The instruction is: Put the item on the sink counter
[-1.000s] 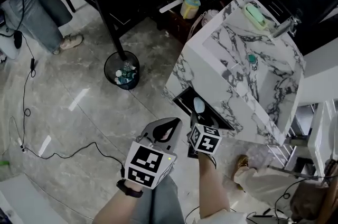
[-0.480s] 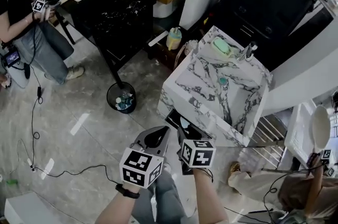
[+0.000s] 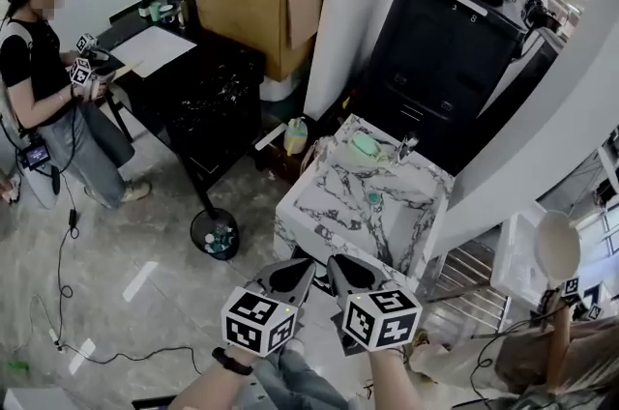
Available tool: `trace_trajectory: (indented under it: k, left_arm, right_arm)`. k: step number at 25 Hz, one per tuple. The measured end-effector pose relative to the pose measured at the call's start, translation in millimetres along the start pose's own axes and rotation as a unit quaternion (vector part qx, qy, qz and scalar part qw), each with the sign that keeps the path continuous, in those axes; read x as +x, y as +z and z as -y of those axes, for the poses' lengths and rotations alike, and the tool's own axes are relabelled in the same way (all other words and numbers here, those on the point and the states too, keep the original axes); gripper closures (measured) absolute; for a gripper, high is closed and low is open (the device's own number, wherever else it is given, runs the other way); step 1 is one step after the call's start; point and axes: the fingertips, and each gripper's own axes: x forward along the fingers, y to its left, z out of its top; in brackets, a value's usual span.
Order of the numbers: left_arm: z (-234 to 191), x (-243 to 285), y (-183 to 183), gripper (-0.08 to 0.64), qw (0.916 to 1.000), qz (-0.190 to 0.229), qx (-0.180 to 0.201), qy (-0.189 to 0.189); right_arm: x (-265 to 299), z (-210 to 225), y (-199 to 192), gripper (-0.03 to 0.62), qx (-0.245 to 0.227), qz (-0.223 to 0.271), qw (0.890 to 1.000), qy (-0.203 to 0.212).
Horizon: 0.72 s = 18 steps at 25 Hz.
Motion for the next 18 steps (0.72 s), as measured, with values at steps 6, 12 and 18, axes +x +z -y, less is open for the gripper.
trace_trajectory:
  k: [6,12,18]
  left_arm:
    - [35,-15,52,0.546,0.9985,0.034,0.033,-0.027]
    - [60,-34,71,0.546,0.9958,0.056,0.054,-0.047]
    - [72,-36,76,0.546,0.9947,0.063,0.062,-0.052]
  right_arm:
    - [-56,-30,61,0.583,-0.062,0.084,0.994,0.028]
    - [-85,-42,62,0.584,-0.08,0.105,0.991,0.033]
    - [-88,-39,57,0.584,-0.075,0.104,0.991,0.036]
